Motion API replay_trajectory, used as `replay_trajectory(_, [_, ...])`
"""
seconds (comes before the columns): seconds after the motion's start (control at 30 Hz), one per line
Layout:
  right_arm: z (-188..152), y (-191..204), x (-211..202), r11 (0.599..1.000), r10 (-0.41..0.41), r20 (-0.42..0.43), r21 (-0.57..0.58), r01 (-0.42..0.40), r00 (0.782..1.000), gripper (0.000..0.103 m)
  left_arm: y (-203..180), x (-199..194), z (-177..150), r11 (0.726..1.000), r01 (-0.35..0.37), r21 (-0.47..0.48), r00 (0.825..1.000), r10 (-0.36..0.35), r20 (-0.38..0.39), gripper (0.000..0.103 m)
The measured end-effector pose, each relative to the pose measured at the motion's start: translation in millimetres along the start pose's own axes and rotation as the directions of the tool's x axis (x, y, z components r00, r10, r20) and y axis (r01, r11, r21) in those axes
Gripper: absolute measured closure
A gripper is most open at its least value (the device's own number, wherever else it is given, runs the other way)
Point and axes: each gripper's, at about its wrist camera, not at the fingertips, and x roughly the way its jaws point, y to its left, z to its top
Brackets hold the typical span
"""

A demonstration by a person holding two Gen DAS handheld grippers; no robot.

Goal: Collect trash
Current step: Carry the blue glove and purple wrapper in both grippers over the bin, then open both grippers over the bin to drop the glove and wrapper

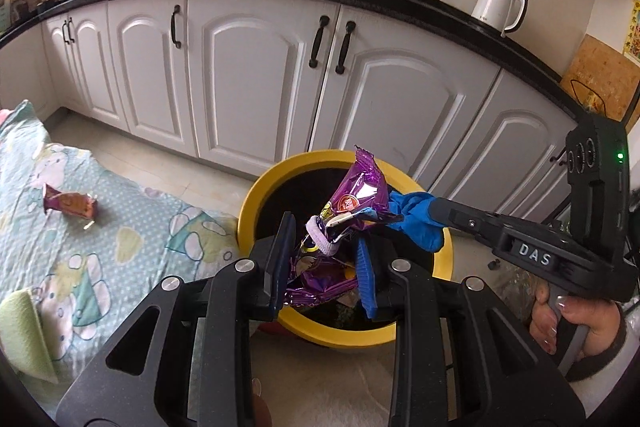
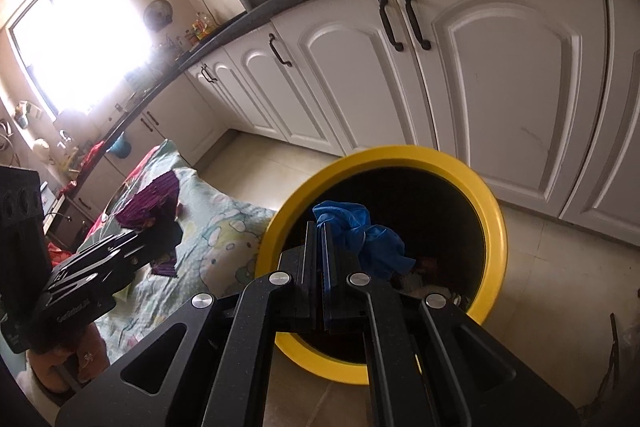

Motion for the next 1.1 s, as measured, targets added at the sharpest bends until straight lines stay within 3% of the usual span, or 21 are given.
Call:
replay_trajectory(0.33, [-8.1, -7.9, 11.9, 1.000, -0.017, -0.069, 0.009, 0.018, 0.997, 0.100, -0.2, 30.7, 0.5, 1.000, -0.003, 0.000, 0.998, 0.003, -0.058, 0.081])
replay_trajectory(0.7, [-6.8, -18.1, 4.8, 0.998, -0.033, -0.046, 0.047, 0.035, 0.998, 0.100, -5.7, 50.5, 7.5, 1.000, 0.003, 0.000, 0.996, -0.003, -0.086, 0.081])
replay_trajectory(0.77, [-5.5, -20.9, 3.5, 0.998, -0.033, -0.040, 0.058, 0.035, 0.999, 0.095, -6.3, 51.5, 9.8, 1.000, 0.000, -0.001, 0.996, 0.000, -0.085, 0.079])
replay_trajectory(0.87, [-4.9, -25.2, 1.2, 0.996, -0.036, -0.028, 0.075, 0.038, 0.999, 0.078, -5.7, 52.2, 11.2, 1.000, -0.012, -0.007, 0.997, 0.011, -0.081, 0.060])
replay_trajectory(0.97, [-2.7, -30.9, -1.6, 0.994, -0.039, -0.010, 0.100, 0.039, 0.999, 0.067, -1.6, 50.2, 10.7, 0.999, -0.029, -0.020, 0.997, 0.028, -0.073, 0.044])
replay_trajectory(1.03, [-1.6, -33.8, -3.7, 0.992, -0.046, 0.000, 0.115, 0.046, 0.999, 0.063, 2.0, 47.2, 9.5, 0.999, -0.039, -0.036, 0.997, 0.037, -0.067, 0.028])
replay_trajectory(1.1, [-1.1, -35.5, -6.5, 0.990, -0.058, 0.013, 0.127, 0.056, 0.998, 0.061, 6.2, 42.4, 7.8, 0.997, -0.048, -0.053, 0.997, 0.045, -0.060, 0.020])
